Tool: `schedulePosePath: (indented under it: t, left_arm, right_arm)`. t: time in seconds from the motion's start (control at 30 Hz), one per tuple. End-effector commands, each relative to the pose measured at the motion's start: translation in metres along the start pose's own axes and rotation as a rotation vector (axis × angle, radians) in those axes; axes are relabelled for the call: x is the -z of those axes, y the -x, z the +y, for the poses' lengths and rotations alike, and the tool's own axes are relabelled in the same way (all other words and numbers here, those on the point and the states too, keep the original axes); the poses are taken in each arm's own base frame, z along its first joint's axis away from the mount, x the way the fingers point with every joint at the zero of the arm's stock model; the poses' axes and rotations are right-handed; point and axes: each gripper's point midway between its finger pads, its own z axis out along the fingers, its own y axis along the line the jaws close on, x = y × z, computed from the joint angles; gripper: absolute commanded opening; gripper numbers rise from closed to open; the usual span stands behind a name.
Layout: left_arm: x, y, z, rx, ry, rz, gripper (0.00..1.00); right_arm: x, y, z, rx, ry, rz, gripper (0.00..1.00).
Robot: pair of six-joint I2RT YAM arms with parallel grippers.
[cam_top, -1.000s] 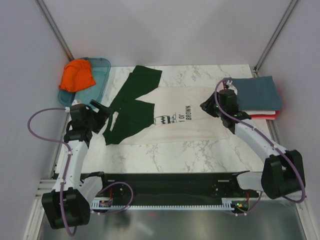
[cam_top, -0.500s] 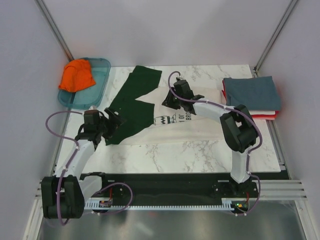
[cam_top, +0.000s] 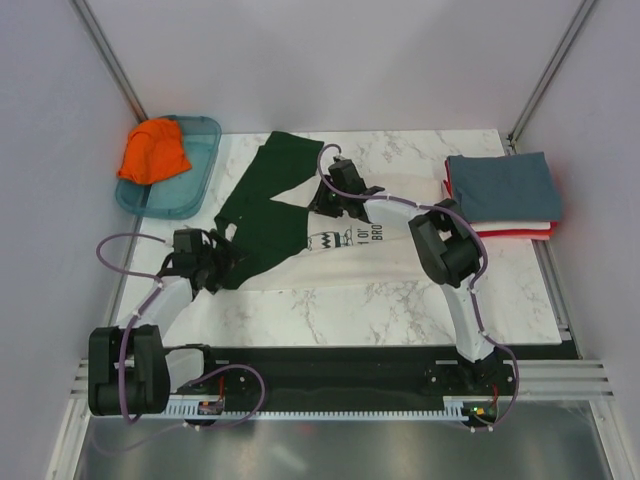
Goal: Fold and stack the t-shirts
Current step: Fold the tshirt
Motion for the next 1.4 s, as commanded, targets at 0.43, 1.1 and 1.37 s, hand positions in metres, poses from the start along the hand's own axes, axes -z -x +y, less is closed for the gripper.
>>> schedulePosePath:
  t: [0.43, 1.1, 1.37]
  left_arm:
    - [-0.005, 0.0, 0.043, 0.017, 0.136, -0.044, 0.94]
    - [0.002, 0.003, 0.05, 0.039, 0.158, -0.057, 0.93]
    - [0.002, 0.006, 0.053, 0.06, 0.163, -0.057, 0.93]
  right_arm:
    - [-0.03, -0.001, 0.012, -0.016, 0.039, 0.006, 0.37]
    - [-0.04, 0.007, 0.016, -0.011, 0.026, -0.018, 0.02]
    - [-0.037, 0.022, 0.02, -0.012, 0.03, -0.033, 0.01]
